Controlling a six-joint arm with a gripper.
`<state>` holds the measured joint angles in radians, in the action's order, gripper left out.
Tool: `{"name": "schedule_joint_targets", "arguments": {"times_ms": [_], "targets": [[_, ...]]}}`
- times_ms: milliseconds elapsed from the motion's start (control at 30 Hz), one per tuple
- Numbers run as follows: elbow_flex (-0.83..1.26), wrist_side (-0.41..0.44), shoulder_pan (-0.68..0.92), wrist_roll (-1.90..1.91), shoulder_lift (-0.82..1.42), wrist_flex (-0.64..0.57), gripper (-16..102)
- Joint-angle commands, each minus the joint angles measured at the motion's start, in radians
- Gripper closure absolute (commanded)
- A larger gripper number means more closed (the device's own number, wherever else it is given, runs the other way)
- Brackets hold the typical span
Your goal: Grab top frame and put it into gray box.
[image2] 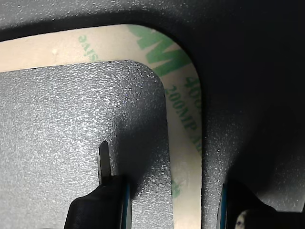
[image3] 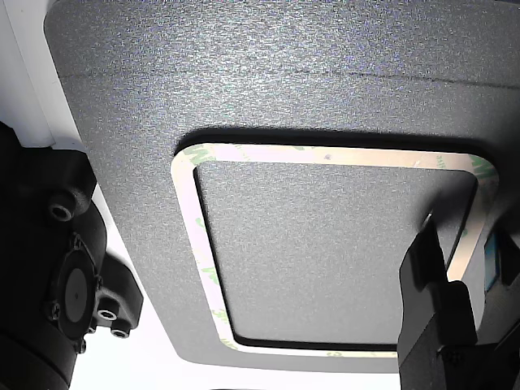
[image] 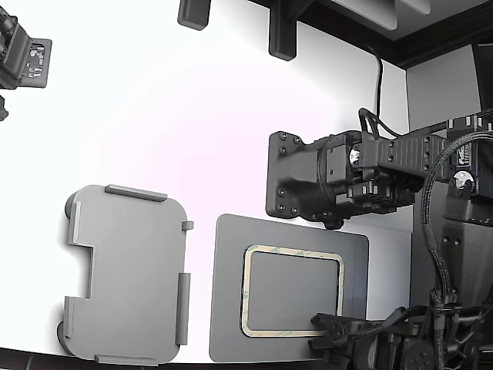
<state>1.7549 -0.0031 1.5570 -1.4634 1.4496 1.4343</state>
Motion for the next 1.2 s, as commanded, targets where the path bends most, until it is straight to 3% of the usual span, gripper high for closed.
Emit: {"name": "schedule_joint_targets", "arguments": {"times_ms": [0,200,700,867,1000,1167], "targets": [[-0.011,0.003,-0.008,0.003,0.032,-0.009,12],[0.015,0.009,-0.005,0.000,0.044,-0.029,16],[0.034,0.011,-0.003,0.003,0.072,-0.061,44],[0.046,0.014,-0.003,0.021,0.087,-0.092,65],[0.078,0.018,-0.002,0.052,0.112,-0.153,93],[0.051,0.017,-0.002,0.077,0.123,-0.150,97]]}}
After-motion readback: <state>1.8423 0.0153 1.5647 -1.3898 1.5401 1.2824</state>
